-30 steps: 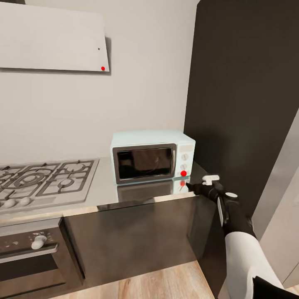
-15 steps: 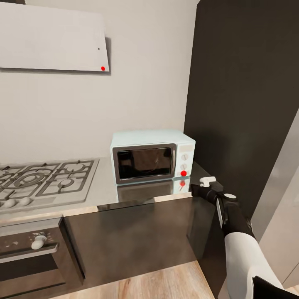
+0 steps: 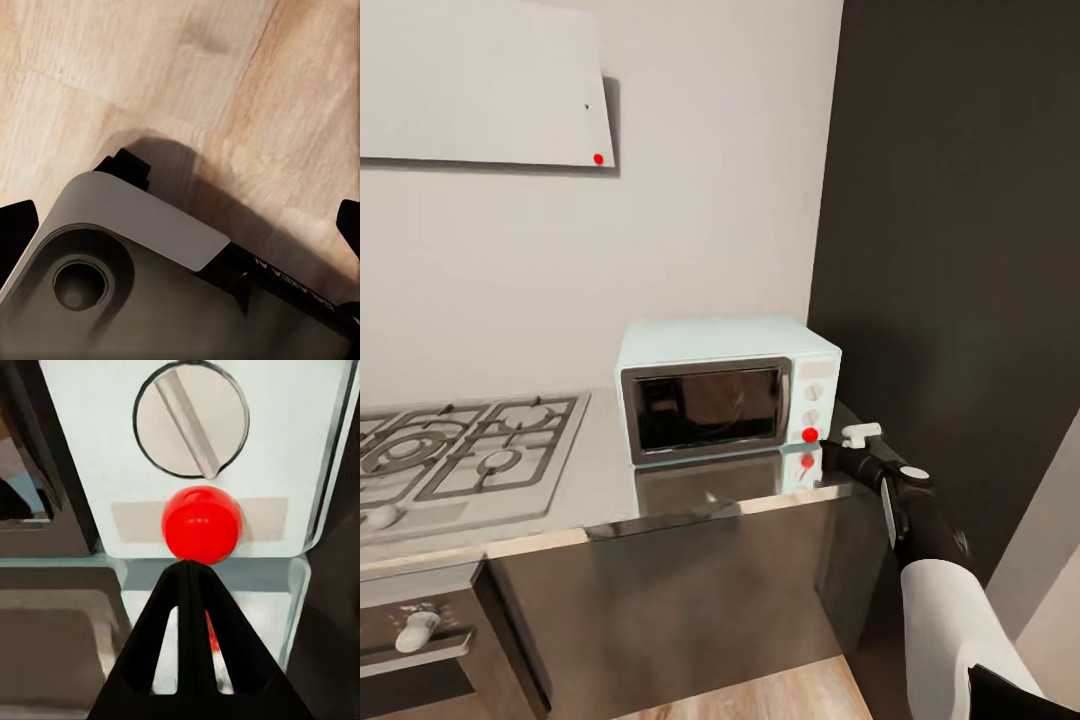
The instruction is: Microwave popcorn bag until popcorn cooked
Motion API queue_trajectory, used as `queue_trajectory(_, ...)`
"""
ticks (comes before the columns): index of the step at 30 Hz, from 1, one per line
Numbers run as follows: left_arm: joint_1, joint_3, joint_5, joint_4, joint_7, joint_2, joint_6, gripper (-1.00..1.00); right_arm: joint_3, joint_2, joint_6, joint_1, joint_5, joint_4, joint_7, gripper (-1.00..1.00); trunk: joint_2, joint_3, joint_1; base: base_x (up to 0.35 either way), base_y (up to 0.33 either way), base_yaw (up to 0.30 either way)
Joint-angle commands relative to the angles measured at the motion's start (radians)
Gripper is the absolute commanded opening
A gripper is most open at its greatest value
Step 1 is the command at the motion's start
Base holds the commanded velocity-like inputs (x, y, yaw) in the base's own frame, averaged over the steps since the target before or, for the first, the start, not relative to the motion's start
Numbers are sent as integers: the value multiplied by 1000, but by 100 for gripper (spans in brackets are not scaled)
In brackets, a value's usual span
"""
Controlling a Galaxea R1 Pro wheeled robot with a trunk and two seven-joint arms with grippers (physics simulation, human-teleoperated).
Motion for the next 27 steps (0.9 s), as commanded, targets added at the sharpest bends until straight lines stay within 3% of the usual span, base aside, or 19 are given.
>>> queue_trajectory(1,-1,-8,7,0,4,0,0,100,-5,1,4,-1,5,-2,8,-100,-1,-1,0,233,0,0)
queue_trajectory(12,-1,-8,7,0,4,0,0,100,-5,1,3,-1,5,-2,8,-100,-1,-1,0,184,0,0)
queue_trajectory(27,-1,-8,7,0,4,0,-2,100,-5,1,-21,-1,8,61,-29,-100,-1,-1,0,7,0,0)
